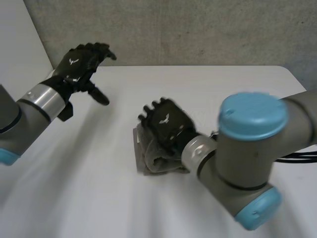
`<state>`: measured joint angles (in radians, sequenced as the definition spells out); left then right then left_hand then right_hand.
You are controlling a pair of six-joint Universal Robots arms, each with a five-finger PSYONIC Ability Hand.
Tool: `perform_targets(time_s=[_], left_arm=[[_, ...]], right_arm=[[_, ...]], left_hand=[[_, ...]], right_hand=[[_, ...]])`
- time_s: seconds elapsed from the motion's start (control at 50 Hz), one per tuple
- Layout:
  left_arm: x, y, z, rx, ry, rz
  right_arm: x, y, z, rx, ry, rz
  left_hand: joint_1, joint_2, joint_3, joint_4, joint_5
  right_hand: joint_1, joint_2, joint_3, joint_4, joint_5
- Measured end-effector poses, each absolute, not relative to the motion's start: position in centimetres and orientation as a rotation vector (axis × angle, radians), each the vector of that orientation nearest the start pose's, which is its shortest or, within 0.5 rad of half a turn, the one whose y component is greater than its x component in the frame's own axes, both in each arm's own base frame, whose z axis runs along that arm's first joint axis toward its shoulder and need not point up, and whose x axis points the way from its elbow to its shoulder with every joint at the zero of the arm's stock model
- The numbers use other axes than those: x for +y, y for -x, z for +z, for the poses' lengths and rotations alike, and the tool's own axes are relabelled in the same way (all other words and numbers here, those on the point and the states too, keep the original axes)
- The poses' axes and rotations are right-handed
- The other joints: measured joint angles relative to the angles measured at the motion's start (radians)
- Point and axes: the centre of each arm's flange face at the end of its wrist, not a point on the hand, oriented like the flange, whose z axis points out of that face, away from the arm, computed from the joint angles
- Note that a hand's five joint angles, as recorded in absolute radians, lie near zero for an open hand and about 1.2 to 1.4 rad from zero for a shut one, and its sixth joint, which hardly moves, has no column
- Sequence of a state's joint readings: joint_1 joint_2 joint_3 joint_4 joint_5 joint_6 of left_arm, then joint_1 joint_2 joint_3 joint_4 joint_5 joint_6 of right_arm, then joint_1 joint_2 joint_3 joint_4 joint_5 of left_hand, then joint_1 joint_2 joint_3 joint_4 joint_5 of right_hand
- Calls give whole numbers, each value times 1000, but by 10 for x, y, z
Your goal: Fold the towel.
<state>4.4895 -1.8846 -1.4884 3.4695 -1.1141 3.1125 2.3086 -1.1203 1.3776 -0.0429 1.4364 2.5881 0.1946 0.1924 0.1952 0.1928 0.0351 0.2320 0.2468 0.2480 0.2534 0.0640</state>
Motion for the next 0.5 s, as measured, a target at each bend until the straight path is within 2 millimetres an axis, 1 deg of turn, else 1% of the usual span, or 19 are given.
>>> perform_targets(time_s=[0.02, 0.08, 0.1, 0.12, 0.14, 0.18, 0.22, 0.24, 0.28, 0.3, 0.34, 0.42, 0.44, 0.48, 0.5], left_arm=[[-326, 252, 259, 2374, -858, -2613], [-322, 267, 268, 2368, -827, -2666], [-321, 269, 269, 2372, -821, -2672], [-319, 276, 270, 2385, -809, -2688], [-318, 279, 271, 2393, -805, -2693], [-313, 290, 269, 2430, -794, -2704], [-309, 300, 265, 2479, -788, -2701], [-307, 303, 263, 2496, -787, -2697], [-300, 315, 254, 2569, -783, -2667], [-298, 318, 251, 2591, -783, -2654], [-291, 328, 239, 2671, -774, -2597], [-280, 341, 218, 2771, -749, -2488], [-275, 345, 209, 2802, -730, -2435], [-272, 349, 201, 2821, -712, -2391], [-269, 351, 193, 2836, -692, -2345]], right_arm=[[-189, -361, 217, 1760, 1448, -1821], [-202, -344, 235, 1831, 1289, -1832], [-205, -341, 237, 1843, 1266, -1833], [-213, -332, 241, 1885, 1200, -1831], [-216, -329, 243, 1899, 1179, -1831], [-229, -314, 247, 1968, 1088, -1821], [-241, -302, 248, 2028, 1011, -1810], [-244, -298, 248, 2044, 990, -1806], [-256, -287, 246, 2103, 910, -1788], [-259, -284, 245, 2115, 891, -1783], [-268, -276, 240, 2159, 822, -1758], [-279, -268, 230, 2205, 733, -1713], [-283, -267, 225, 2217, 700, -1695], [-285, -266, 221, 2225, 676, -1679], [-288, -266, 216, 2231, 657, -1664]], left_hand=[[0, 0, 0, 0, 0], [0, 0, 0, 0, 0], [0, 0, 0, 0, 0], [0, 0, 0, 0, 0], [0, 0, 0, 0, 0], [0, 0, 0, 0, 0], [0, 0, 0, 0, 0], [0, 0, 0, 0, 0], [0, 0, 0, 0, 0], [0, 0, 0, 0, 0], [0, 0, 0, 0, 0], [0, 0, 0, 0, 0], [0, 0, 0, 0, 0], [0, 0, 0, 0, 0], [0, 0, 0, 0, 0]], right_hand=[[0, 0, 0, 0, 0], [0, 0, 0, 0, 0], [0, 0, 0, 0, 0], [0, 0, 0, 0, 0], [0, 0, 0, 0, 0], [0, 0, 0, 0, 0], [0, 0, 0, 0, 0], [0, 0, 0, 0, 0], [0, 0, 0, 0, 0], [0, 0, 0, 0, 0], [0, 0, 0, 0, 0], [0, 0, 0, 0, 0], [0, 0, 0, 0, 0], [0, 0, 0, 0, 0], [0, 0, 0, 0, 0]])
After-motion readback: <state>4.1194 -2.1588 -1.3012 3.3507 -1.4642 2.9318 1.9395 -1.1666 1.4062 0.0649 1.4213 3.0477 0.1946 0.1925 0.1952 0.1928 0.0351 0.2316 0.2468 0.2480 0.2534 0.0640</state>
